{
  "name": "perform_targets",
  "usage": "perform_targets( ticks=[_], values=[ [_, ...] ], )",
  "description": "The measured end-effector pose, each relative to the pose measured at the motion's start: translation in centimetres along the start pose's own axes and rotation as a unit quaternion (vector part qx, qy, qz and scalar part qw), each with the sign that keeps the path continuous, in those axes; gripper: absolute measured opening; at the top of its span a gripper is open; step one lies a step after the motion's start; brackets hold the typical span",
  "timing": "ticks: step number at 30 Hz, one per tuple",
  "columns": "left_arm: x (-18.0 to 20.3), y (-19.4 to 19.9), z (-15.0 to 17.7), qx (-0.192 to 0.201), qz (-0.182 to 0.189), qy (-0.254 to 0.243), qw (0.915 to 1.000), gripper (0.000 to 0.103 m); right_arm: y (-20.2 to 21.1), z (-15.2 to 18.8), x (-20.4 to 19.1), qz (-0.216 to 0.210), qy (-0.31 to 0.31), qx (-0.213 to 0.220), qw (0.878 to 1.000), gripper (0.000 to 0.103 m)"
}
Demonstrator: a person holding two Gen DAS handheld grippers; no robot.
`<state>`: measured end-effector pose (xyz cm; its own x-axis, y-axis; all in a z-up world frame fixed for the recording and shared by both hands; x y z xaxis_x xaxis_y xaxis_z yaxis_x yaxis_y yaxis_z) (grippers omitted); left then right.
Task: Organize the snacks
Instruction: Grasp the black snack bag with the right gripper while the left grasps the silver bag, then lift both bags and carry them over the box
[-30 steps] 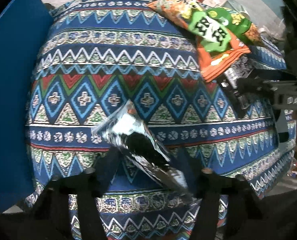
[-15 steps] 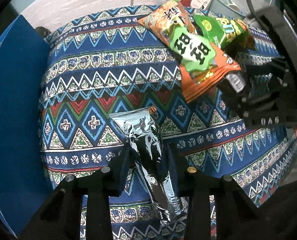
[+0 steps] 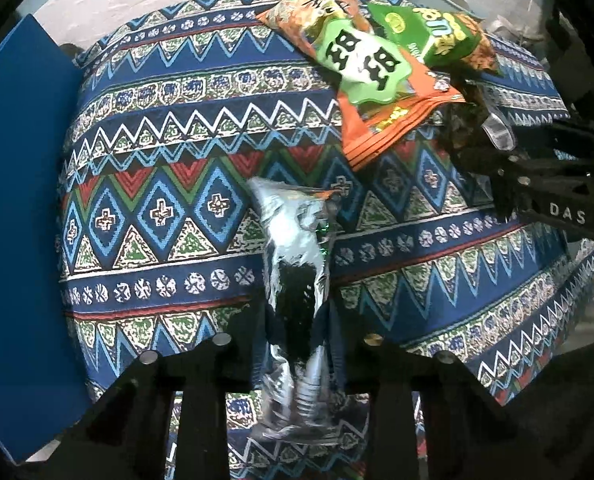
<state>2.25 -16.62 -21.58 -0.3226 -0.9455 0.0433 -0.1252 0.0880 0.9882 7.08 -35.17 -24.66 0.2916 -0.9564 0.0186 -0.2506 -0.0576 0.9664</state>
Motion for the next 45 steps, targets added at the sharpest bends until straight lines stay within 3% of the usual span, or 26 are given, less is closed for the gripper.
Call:
perform_targets(
  ticks=[3,9,15,30,45],
  values=[
    [0.7,0.7,0.3,0.014,-0.005,-0.007,0.9999,0.028,1.6,1.3,-0.3,0.002,-0.014,0.013,1.000,0.034],
    [0.7,3.0,0.6,0.049,-0.008,-0.006,0.9988,0.028,3.4,2.8,0.1,0.000,-0.038,0.027,0.999,0.033],
    [0.3,5.4,0.7,0.083,-0.020,-0.009,0.9963,0.028,6.6,3.3,-0.6,-0.002,-0.049,0.068,0.996,0.033],
    [-2.0,12.5,0.9,0.175,-0.053,-0.021,0.9830,0.028,12.7,0.2,-4.6,-0.040,-0.027,0.166,0.985,0.033],
    [-4.7,18.6,1.2,0.260,-0.097,-0.014,0.9605,0.028,16.6,-3.4,-10.4,-0.087,0.009,0.221,0.971,0.033]
  ],
)
Point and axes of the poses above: each gripper's, at about its wrist camera, not at the fingertips, and y roughly against the way its jaws point, x to its right, z to its underside, the point moved 1 cm from there along -y, roughly the way its jaws point, and after that the axes turned 3 degrees about -y, right-handed, at the moved point
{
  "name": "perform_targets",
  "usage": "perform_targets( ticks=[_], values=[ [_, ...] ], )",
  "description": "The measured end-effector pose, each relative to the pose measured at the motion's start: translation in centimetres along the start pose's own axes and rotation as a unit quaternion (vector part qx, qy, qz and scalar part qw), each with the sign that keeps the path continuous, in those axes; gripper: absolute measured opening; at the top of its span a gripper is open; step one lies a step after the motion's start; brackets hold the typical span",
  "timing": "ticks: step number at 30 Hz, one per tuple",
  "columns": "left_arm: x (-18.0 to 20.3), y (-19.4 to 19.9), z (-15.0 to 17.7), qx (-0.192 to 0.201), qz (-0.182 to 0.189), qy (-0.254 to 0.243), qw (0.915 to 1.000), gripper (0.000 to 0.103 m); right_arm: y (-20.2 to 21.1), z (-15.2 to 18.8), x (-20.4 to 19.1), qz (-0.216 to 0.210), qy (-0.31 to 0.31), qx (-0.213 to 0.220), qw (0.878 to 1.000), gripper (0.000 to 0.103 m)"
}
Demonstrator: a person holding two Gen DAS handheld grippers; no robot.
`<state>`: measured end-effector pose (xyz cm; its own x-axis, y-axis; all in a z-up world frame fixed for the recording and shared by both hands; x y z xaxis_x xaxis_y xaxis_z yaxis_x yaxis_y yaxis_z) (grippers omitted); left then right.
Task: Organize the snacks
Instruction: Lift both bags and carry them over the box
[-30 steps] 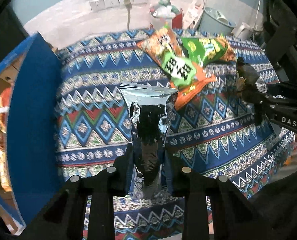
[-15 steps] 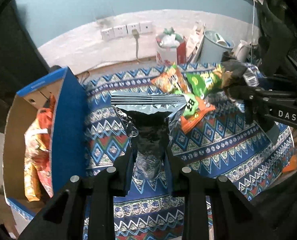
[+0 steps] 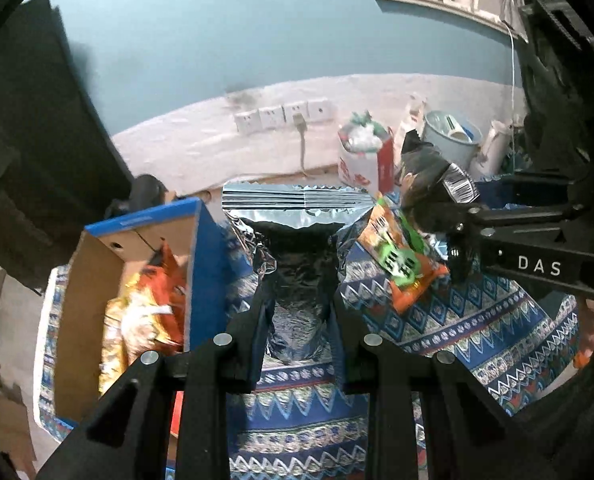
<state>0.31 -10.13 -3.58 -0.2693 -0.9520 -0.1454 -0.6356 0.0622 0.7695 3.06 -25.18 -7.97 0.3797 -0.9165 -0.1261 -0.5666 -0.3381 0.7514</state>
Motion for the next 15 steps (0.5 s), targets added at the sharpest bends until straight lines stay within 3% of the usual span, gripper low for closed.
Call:
perform_targets(
  ticks=[6,15],
  values=[
    [-2.7,1.8,-0.4,0.029,-0.028,0.010,0.9992,0.028,0.4,-1.5,-2.5,-0.020,0.011,0.016,1.000,0.033],
    [-7.4,2.5,0.0,0.033,-0.039,0.051,0.9974,0.028,-0.3,-3.8,-6.7,-0.043,0.034,0.027,0.998,0.033]
  ],
)
Point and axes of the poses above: each gripper's, at about its wrist camera, not at the fingertips, and y roughly against the way its jaws point, x to its right, z to its underside, the point moved 1 cm from there along -y, roughly the way its jaws point, and after that the axes turned 3 degrees about -y, right-handed, at the moved point
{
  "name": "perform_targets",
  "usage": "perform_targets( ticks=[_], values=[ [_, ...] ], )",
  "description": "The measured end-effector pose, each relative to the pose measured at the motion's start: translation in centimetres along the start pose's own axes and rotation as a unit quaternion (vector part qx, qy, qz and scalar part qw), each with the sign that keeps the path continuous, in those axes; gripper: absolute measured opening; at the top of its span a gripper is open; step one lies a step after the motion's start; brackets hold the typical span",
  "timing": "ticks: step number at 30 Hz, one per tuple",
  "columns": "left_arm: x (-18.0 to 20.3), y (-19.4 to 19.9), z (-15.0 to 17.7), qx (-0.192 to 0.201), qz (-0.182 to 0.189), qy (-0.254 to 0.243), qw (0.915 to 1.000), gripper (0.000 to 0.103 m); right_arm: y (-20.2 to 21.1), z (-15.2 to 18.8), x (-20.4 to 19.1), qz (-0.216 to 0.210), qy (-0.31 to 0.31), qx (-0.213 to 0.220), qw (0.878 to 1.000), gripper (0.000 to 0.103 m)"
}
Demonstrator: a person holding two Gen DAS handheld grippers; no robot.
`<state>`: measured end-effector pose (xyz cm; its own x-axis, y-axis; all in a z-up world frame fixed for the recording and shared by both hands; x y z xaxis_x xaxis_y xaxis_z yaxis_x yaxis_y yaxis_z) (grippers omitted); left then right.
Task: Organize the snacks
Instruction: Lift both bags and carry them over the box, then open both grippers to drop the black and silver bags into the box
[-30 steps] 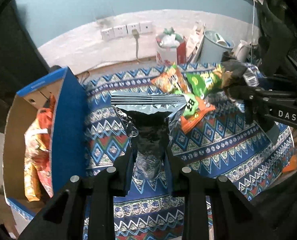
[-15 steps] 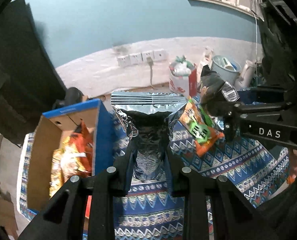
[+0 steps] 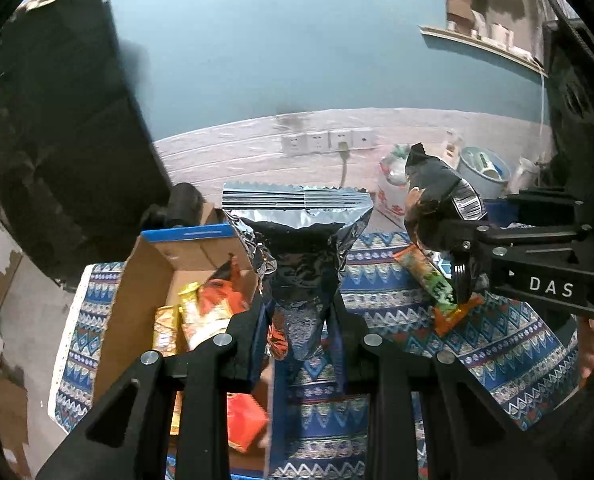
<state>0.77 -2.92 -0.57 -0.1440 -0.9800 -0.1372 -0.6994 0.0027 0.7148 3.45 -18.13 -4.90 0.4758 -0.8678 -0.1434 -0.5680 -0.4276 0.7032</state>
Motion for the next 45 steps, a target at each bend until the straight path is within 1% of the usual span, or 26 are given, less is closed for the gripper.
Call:
perform_targets(
  ticks=[6,11,16,22,30,37,40,42,44,45],
  values=[
    [-3.2,-0.4,0.8,-0.006,-0.016,0.028,0.9995,0.028,-1.5,-1.5,-2.7,-0.015,0.014,-0.001,1.000,0.033],
    [-5.8,-0.9,1.9,-0.015,-0.028,0.049,0.9983,0.028,-3.4,-2.3,-5.2,-0.029,0.027,-0.011,0.999,0.033],
    [-8.7,-1.3,3.2,-0.027,-0.039,0.075,0.9961,0.028,-5.7,-2.9,-7.5,-0.042,0.037,-0.024,0.998,0.033],
    [-12.0,-2.8,4.6,-0.048,-0.047,0.106,0.9921,0.028,-8.6,-3.4,-9.9,-0.057,0.048,-0.039,0.996,0.033],
    [-14.9,-4.8,6.2,-0.079,-0.060,0.136,0.9858,0.028,-11.9,-3.6,-13.2,-0.071,0.066,-0.060,0.993,0.033],
    [-16.2,-6.2,7.5,-0.108,-0.069,0.156,0.9793,0.028,-14.1,-3.8,-14.7,-0.085,0.066,-0.079,0.991,0.033],
    [-16.3,-6.4,7.7,-0.115,-0.079,0.155,0.9779,0.036,-15.0,-4.0,-14.9,-0.092,0.057,-0.085,0.990,0.033],
    [-16.3,-6.4,7.7,-0.115,-0.084,0.155,0.9775,0.054,-15.5,-4.1,-15.0,-0.098,0.050,-0.091,0.990,0.034],
    [-16.4,-6.1,7.7,-0.110,-0.088,0.157,0.9774,0.061,-15.9,-4.2,-15.0,-0.105,0.043,-0.095,0.989,0.036],
    [-16.4,-6.1,7.7,-0.109,-0.091,0.157,0.9774,0.062,-16.0,-4.1,-15.0,-0.109,0.040,-0.098,0.988,0.037]
  ],
)
Point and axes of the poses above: each gripper's, at about its wrist camera, not at the fingertips, and y roughly against the way its jaws point, x to its right, z to its underside, the point moved 1 cm from there along -y, roughly the way its jaws point, and after that the axes turned 3 degrees about -y, right-handed, at the moved point
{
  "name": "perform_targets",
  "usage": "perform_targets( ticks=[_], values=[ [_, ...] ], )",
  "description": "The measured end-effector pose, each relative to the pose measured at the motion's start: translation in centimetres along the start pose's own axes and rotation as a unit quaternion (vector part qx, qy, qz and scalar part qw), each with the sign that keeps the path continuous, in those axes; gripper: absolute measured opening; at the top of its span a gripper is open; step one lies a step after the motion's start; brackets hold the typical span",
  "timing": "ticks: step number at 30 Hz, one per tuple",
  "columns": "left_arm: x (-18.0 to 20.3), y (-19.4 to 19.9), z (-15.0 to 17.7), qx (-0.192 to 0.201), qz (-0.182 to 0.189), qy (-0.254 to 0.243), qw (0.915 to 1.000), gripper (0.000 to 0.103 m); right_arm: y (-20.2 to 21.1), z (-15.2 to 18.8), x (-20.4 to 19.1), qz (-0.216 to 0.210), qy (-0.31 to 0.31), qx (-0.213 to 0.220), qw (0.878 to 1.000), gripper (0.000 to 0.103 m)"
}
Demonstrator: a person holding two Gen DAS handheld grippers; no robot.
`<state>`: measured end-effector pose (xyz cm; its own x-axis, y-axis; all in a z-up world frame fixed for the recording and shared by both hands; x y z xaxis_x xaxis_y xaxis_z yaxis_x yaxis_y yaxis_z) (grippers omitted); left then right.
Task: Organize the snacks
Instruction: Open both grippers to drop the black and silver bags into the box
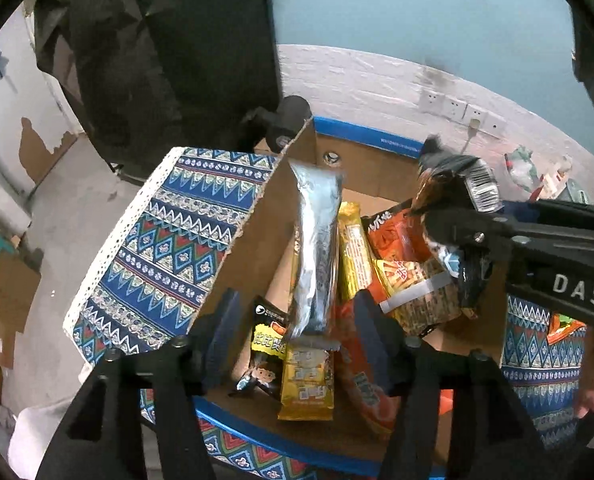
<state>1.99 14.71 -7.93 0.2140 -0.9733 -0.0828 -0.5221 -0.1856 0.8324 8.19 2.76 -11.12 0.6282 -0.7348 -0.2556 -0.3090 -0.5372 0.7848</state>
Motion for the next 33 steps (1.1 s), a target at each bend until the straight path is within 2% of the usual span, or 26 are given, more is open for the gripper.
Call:
perform_targets(
  ticks=[3,8,10,15,22,24,33],
  values=[
    [0.0,0.0,-0.1,-0.001,-0.005,-0.001,1.0000,0.065,-0.2,0.1,0.1,0.003,-0.003,-0.002,1.000,0.039],
    [0.0,0.1,-0.4,-0.003,0.001,0.004,1.0000,0.066,0.1,0.3,0.6,0.010,-0.008,-0.002,1.000,0.055],
    [0.2,0.3,-0.4,-0.002,0.002,0.004,1.0000,0.068,0.6,0.4,0.8,0.005,-0.012,0.004,1.000,0.065],
    [0.9,0.7,-0.5,0.003,0.002,-0.005,1.0000,0.070,1.7,0.2,1.3,0.014,-0.017,0.014,1.000,0.067],
    [2.3,1.2,-0.6,0.007,0.006,-0.018,0.9998,0.071,3.2,0.8,3.0,0.031,-0.032,0.018,0.999,0.075],
    [2.7,1.4,-0.8,0.010,0.007,-0.021,0.9997,0.074,3.5,1.0,3.5,0.036,-0.035,0.017,0.999,0.076],
    [6.2,1.8,-0.8,0.013,0.014,-0.055,0.9983,0.075,5.6,2.4,6.6,0.059,-0.051,0.018,0.997,0.076]
  ],
)
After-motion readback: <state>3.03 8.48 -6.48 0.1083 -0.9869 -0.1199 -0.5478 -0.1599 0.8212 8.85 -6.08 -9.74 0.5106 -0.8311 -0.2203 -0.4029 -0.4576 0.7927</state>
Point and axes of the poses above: each gripper's, at about its wrist camera, not at the fingertips, and y roughly against the way its jaws point, x to its right, z to its underside, the point moved 1 cm from there along -y, roughly the way its jaws point, and after that the axes turned 3 degrees about -y, right-handed, at the moved point
